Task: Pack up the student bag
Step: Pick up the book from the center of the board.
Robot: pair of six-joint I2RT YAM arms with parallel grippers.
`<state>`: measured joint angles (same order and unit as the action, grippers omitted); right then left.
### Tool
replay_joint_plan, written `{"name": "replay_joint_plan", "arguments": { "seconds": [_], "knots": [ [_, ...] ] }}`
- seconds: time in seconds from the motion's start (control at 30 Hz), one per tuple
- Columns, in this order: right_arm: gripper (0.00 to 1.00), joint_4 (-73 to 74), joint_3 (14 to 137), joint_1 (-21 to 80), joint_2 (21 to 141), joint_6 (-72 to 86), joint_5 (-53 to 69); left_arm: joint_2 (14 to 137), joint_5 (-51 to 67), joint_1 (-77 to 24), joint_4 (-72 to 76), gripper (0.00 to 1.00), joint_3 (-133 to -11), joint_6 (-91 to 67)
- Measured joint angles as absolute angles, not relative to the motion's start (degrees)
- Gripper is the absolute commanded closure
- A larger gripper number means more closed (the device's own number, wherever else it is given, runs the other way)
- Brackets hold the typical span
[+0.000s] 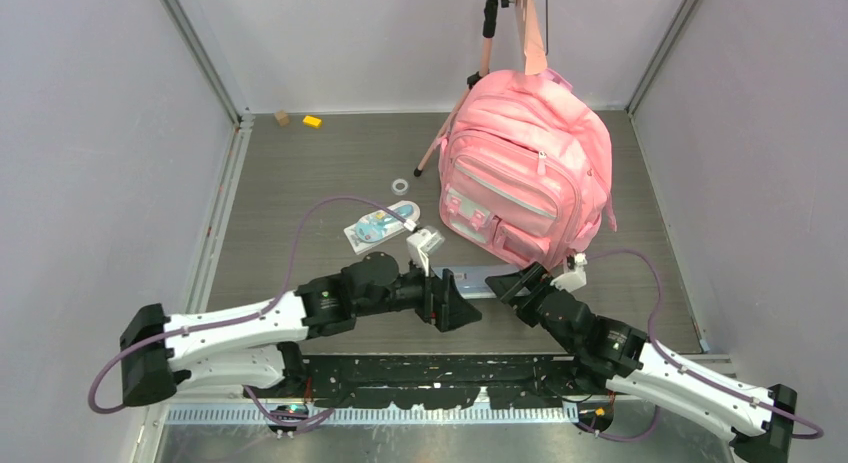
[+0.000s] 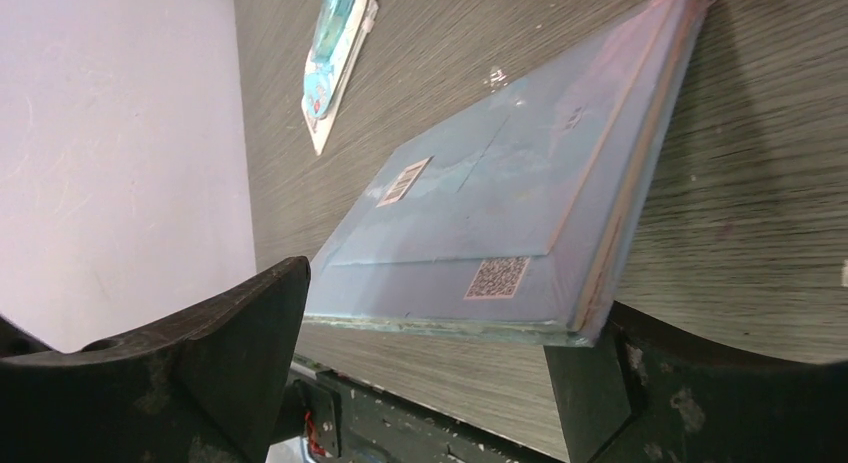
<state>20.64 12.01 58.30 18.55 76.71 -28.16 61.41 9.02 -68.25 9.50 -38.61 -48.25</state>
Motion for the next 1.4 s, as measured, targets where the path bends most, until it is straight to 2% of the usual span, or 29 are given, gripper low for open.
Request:
{"name": "replay_joint_plan", "arguments": {
  "seconds": [0.1,0.27,0.5,0.73,0.8,0.83,0.93,1.0,1.03,1.3,1.4],
  "knots": [
    [0.12,21.12,12.01,58.33,19.09,76.71,-29.34,56.9,2.09,-67.7,-0.99,0.04,-42.11,-38.35],
    [0.15,21.06,12.01,58.3,21.04,77.01,-31.09,53.8,-5.96,-67.11,-6.35,0.02,-42.57,-23.03],
    [0.19,20.53,12.1,58.33,25.61,77.97,-33.39,68.36,-7.97,-67.13,-5.3,0.01,-42.96,-6.72],
    [0.2,19.73,13.96,58.3,27.53,77.95,-34.89,78.06,-7.01,-67.16,-1.72,0.01,-44.18,2.61],
    [0.21,19.59,14.31,58.3,27.53,77.93,-35.29,80.25,-6.98,-67.29,-0.23,0.09,-44.88,3.99],
    [0.21,19.49,14.41,58.3,27.53,77.91,-35.48,81.19,-7.05,-67.4,0.69,0.21,-44.99,4.67],
    [0.21,19.33,14.63,58.26,27.53,77.52,-35.83,83.72,-7.97,-68.07,2.26,0.69,-45.23,6.17],
    [0.18,19.7,15.05,58.26,27.73,76.86,-36.12,85.41,-9.63,-68.55,2.26,0.92,-46.28,8.45],
    [0.16,19.97,15.7,58.26,28.08,76.14,-36.38,85.47,-11.79,-68.73,2.72,0.99,-47.29,10.92],
    [0.11,24.6,30.28,57.95,31.62,64.73,-38.46,79.59,-12.34,-69.08,-0.8,1.0,-47.42,9.63],
    [0.04,27.97,38.24,57.95,33.78,56.71,-37.74,74.13,-9.28,-67.18,-6.11,1.0,-46.63,6.26]
  ]
}}
